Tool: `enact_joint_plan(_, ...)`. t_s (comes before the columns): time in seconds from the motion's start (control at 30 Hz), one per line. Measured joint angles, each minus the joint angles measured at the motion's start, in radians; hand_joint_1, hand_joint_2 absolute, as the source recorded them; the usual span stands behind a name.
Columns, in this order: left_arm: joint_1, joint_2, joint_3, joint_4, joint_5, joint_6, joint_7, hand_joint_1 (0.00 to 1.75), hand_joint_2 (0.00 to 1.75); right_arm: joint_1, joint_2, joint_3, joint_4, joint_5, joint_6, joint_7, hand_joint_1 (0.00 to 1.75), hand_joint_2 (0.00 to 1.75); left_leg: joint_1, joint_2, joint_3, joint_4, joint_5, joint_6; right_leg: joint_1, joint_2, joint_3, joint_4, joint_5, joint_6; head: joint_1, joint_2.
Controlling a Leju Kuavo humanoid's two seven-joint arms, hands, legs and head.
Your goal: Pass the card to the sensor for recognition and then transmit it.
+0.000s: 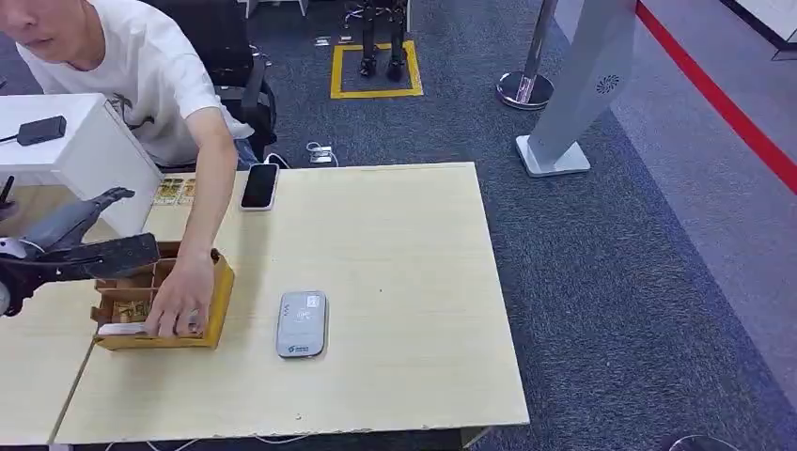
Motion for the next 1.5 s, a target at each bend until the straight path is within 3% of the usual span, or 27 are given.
enact_joint_plan(0.33, 0.182, 0.11, 0.118, -0.109, 0.026, 0.048, 0.004, 0.0, 1.75, 0.006, 0.011, -0.011, 0.0, -0.02, -0.007, -0.031, 0.0, 0.0, 0.0, 0.003, 0.001, 0.0, 0.0, 0.0, 0.0, 0.003, 0.0, 0.0, 0.0, 0.0, 0.0, 0.0)
enact_joint_plan(0.63, 0.369, 0.225, 0.284, -0.271, 0.041, 0.065, 0.056, 0.0, 1.75, 0.012, 0.029, -0.023, -0.002, -0.053, -0.013, 0.024, 0.0, 0.0, 0.0, 0.003, 0.0, -0.001, 0.0, 0.0, 0.0, 0.002, -0.001, 0.0, 0.0, 0.0, 0.0, 0.0)
enact_joint_plan(0.87, 0.39, 0.234, 0.3, -0.286, 0.037, 0.064, 0.063, 0.0, 1.75, 0.011, 0.03, -0.024, -0.002, -0.053, -0.011, 0.024, 0.0, 0.0, 0.0, 0.003, 0.0, -0.001, 0.0, 0.0, 0.0, 0.002, -0.001, 0.0, 0.0, 0.0, 0.002, 0.0)
enact_joint_plan(1.0, 0.502, 0.27, 0.408, -0.369, 0.004, 0.03, 0.087, 0.0, 1.75, 0.011, 0.036, -0.026, -0.004, -0.061, -0.008, 0.003, 0.0, 0.0, 0.001, 0.002, 0.0, 0.0, 0.0, 0.0, 0.0, 0.002, -0.001, 0.0, 0.0, 0.0, 0.001, 0.0)
enact_joint_plan(1.07, 0.503, 0.27, 0.421, -0.377, -0.019, 0.003, 0.078, 0.0, 1.75, 0.011, 0.037, -0.029, -0.005, -0.067, -0.015, 0.0, 0.0, 0.0, 0.0, 0.002, 0.001, 0.0, 0.0, 0.0, 0.0, 0.002, -0.001, 0.0, 0.0, 0.0, 0.001, 0.0)
enact_joint_plan(1.13, 0.447, 0.245, 0.414, -0.372, -0.063, -0.048, 0.062, 0.0, 1.75, 0.012, 0.037, -0.029, -0.005, -0.072, -0.023, 0.003, 0.0, 0.0, 0.0, -0.001, 0.0, 0.001, 0.001, -0.001, 0.0, -0.002, -0.003, -0.001, 0.0, 0.0, 0.0, 0.0)
enact_joint_plan(1.2, 0.312, 0.179, 0.373, -0.32, -0.119, -0.082, 0.027, 0.0, 1.75, 0.01, 0.033, -0.035, -0.003, -0.088, -0.039, -0.015, 0.0, 0.0, 0.0, -0.01, 0.001, 0.001, 0.003, 0.001, 0.0, -0.01, -0.002, -0.002, 0.0, 0.0, 0.0, 0.0)
enact_joint_plan(1.27, 0.155, 0.07, 0.295, -0.208, -0.183, -0.072, -0.018, 0.0, 1.75, 0.002, 0.024, -0.049, -0.002, -0.105, -0.047, -0.031, 0.0, 0.0, -0.001, -0.018, -0.001, 0.002, 0.006, 0.001, -0.001, -0.019, 0.001, -0.002, 0.001, 0.001, 0.002, 0.0)
enact_joint_plan(1.37, -0.008, -0.098, 0.185, -0.039, -0.224, -0.033, -0.08, 0.0, 1.75, -0.009, 0.006, -0.063, 0.002, -0.125, -0.051, -0.037, 0.0, 0.0, -0.003, -0.02, -0.004, 0.005, 0.009, 0.004, -0.002, -0.02, 0.003, -0.002, 0.005, 0.003, 0.002, 0.0)
enact_joint_plan(1.5, -0.123, -0.239, 0.091, 0.085, -0.231, -0.015, -0.093, 0.0, 1.75, -0.01, -0.018, -0.077, 0.01, -0.131, -0.056, -0.042, 0.0, 0.0, -0.003, -0.009, -0.005, 0.006, 0.009, 0.004, -0.003, -0.008, -0.001, -0.002, 0.01, 0.005, 0.003, 0.0)
